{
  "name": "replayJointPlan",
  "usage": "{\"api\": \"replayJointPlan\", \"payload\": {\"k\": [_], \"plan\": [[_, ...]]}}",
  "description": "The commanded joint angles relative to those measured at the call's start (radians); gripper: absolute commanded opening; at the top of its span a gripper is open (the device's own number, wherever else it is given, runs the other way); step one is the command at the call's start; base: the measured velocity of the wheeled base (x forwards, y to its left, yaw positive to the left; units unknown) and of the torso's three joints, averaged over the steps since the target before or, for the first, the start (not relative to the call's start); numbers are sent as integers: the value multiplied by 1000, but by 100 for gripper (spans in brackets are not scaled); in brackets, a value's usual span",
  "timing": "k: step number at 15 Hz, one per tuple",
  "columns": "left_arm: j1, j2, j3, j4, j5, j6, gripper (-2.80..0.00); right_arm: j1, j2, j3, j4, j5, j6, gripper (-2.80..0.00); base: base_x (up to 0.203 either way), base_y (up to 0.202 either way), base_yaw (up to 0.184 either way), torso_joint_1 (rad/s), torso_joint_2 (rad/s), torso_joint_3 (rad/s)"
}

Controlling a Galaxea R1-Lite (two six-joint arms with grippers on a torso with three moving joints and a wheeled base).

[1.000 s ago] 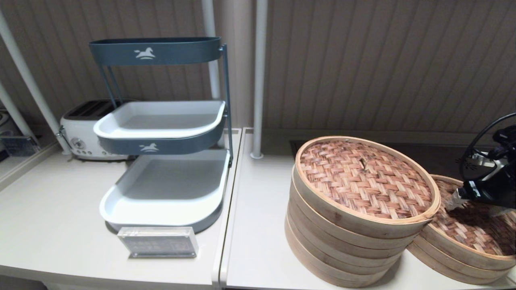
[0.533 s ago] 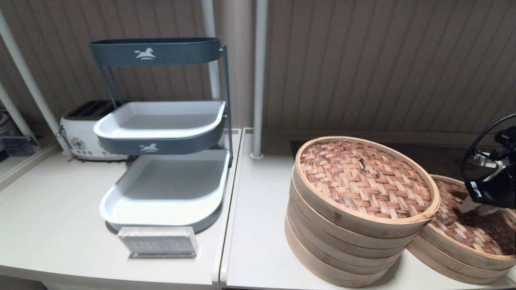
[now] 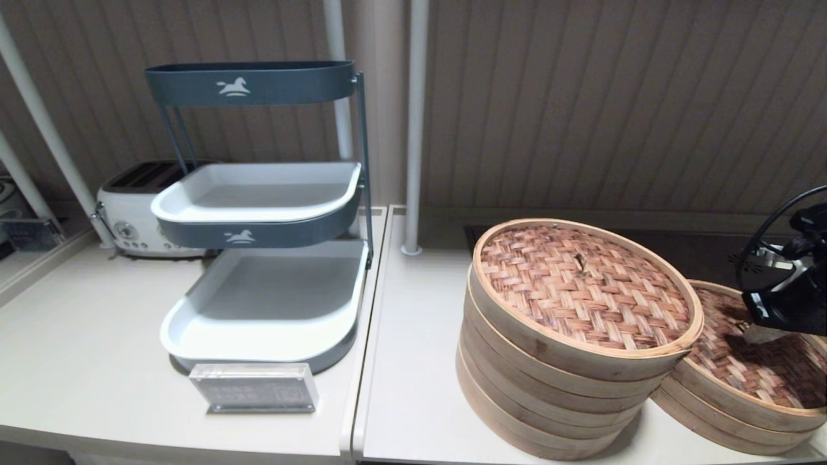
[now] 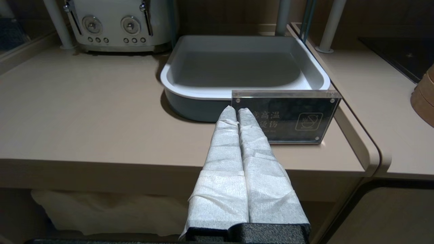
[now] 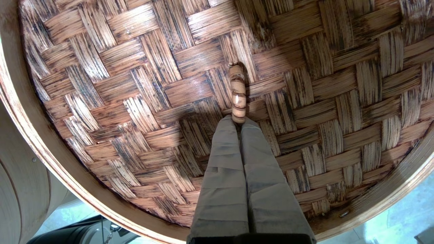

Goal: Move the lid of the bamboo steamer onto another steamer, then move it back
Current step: Pick up the steamer

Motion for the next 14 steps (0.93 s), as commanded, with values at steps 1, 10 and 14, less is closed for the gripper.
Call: {"api": "replayJointPlan", "payload": {"k": [1, 10, 14], "plan": [[0, 0, 28, 0, 0, 0, -280, -4, -8, -6, 3, 4, -1, -280, 0, 0, 0, 0, 0, 0], [0, 0, 28, 0, 0, 0, -280, -5, -104, -26, 3, 5, -1, -280, 0, 0, 0, 0, 0, 0], [0, 0, 28, 0, 0, 0, -280, -5, -101, -20, 3, 3, -1, -280, 0, 0, 0, 0, 0, 0]]}}
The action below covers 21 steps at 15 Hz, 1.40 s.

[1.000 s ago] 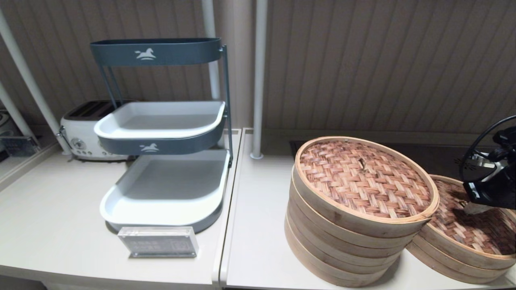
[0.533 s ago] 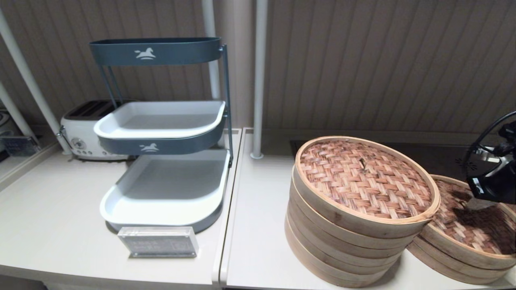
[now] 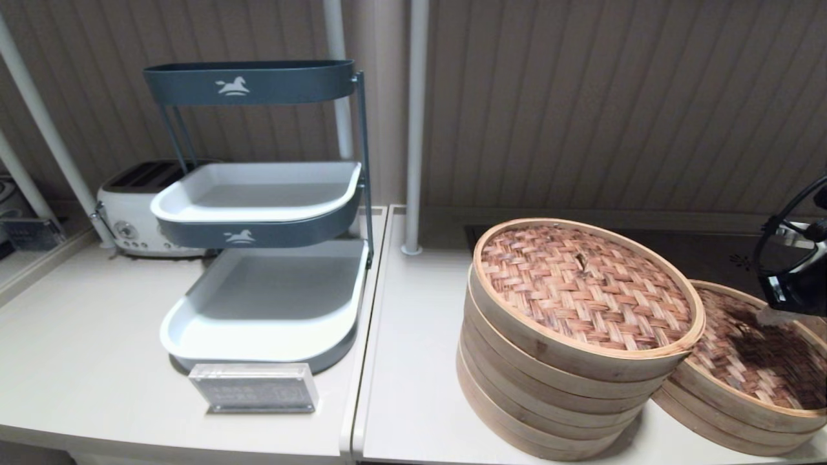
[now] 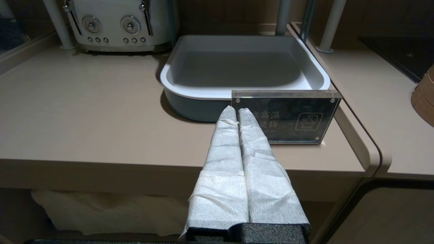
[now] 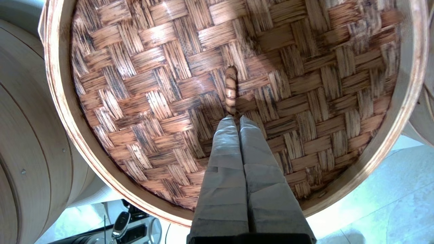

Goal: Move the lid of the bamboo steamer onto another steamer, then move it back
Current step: Pick up the steamer

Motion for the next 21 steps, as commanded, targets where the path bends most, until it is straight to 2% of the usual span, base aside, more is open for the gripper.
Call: {"api": "replayJointPlan", "payload": {"k": [1, 3, 4, 21], "plan": [[0, 0, 28, 0, 0, 0, -280, 1, 10, 0, 4, -2, -1, -280, 0, 0, 0, 0, 0, 0], [0, 0, 28, 0, 0, 0, -280, 2, 34, -4, 0, -3, -1, -280, 0, 0, 0, 0, 0, 0], [0, 0, 28, 0, 0, 0, -280, 3, 37, -2, -8, -3, -1, 0, 0, 0, 0, 0, 0, 0], [0, 0, 28, 0, 0, 0, -280, -1, 78, 18, -35, -4, -4, 0, 0, 0, 0, 0, 0, 0]]}}
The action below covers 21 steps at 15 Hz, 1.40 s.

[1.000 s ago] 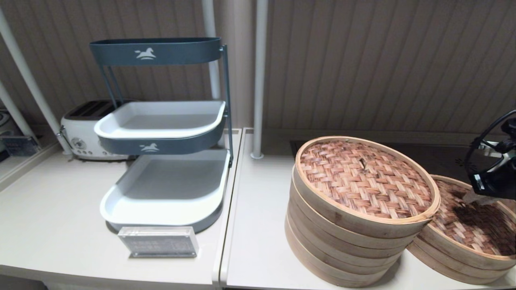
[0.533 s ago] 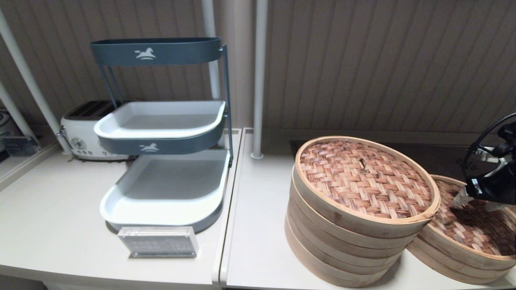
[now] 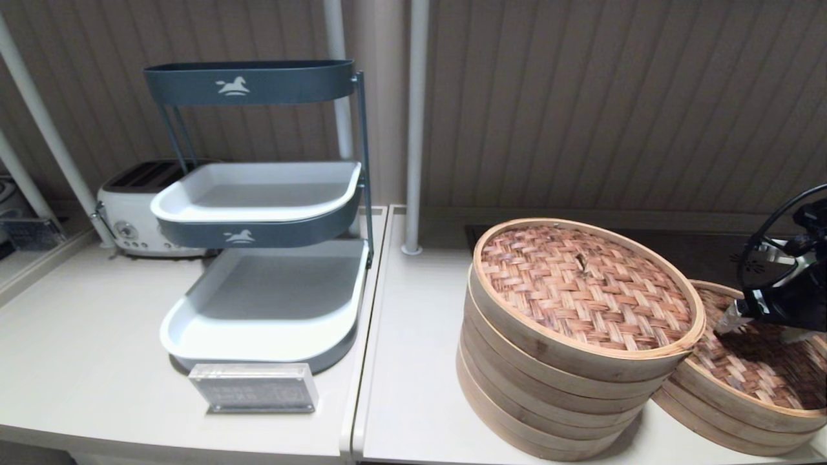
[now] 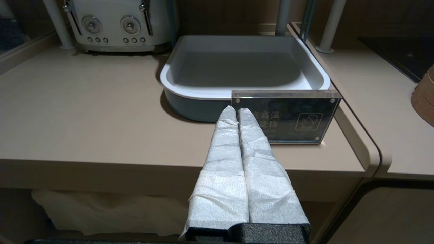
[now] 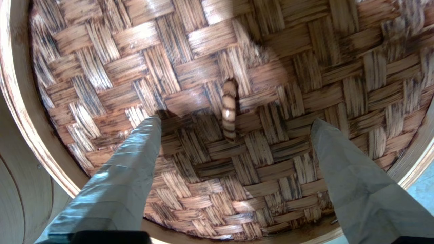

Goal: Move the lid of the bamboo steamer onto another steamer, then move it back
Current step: Pick up the steamer

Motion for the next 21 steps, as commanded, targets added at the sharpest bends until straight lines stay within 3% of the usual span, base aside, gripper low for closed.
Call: {"api": "replayJointPlan", "payload": {"k": [1, 11, 12, 21], "plan": [[0, 0, 28, 0, 0, 0, -280, 0, 5, -2, 4, 1, -2, 0, 0, 0, 0, 0, 0, 0], [0, 0, 28, 0, 0, 0, -280, 0, 26, -13, 2, 1, -2, 0, 0, 0, 0, 0, 0, 0], [0, 0, 28, 0, 0, 0, -280, -1, 26, -14, 2, 1, 0, -280, 0, 0, 0, 0, 0, 0], [0, 0, 28, 0, 0, 0, -280, 1, 26, 3, 4, 6, 1, -280, 0, 0, 0, 0, 0, 0]]}}
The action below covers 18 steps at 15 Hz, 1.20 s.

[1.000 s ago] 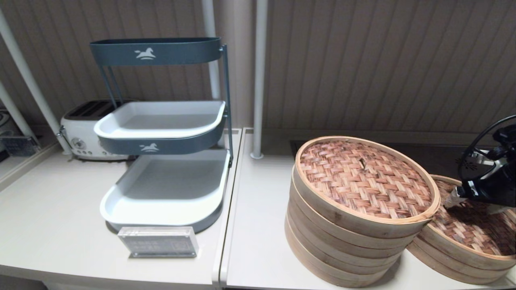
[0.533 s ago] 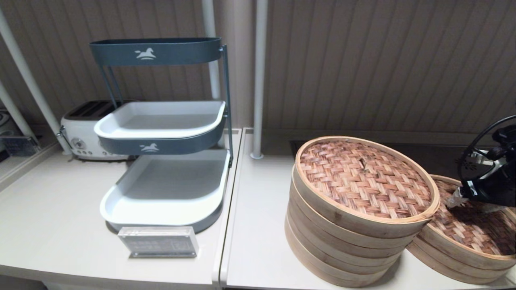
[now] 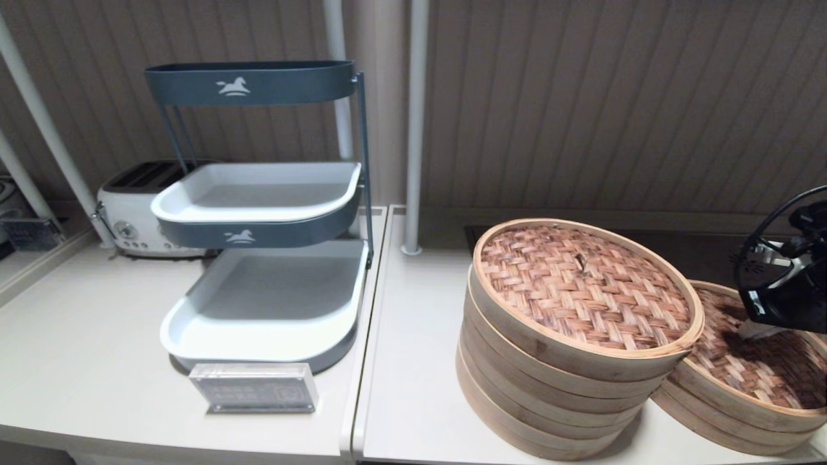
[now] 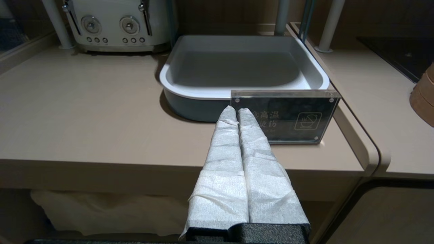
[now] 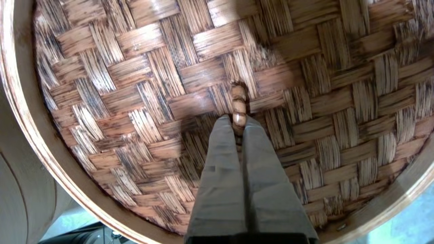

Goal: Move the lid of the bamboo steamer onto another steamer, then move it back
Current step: Pick up the steamer

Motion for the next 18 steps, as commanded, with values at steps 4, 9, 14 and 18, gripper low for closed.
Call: {"api": "replayJointPlan", "payload": {"k": [4, 9, 14, 18], "plan": [[0, 0, 28, 0, 0, 0, -280, 1, -1, 1, 6, 1, -1, -280, 0, 0, 0, 0, 0, 0], [0, 0, 28, 0, 0, 0, -280, -3, -50, -12, 6, 8, -1, -280, 0, 0, 0, 0, 0, 0], [0, 0, 28, 0, 0, 0, -280, -3, -78, -12, 7, 7, -1, -280, 0, 0, 0, 0, 0, 0], [0, 0, 28, 0, 0, 0, -280, -3, -95, -30, 9, 7, 1, -280, 0, 0, 0, 0, 0, 0]]}}
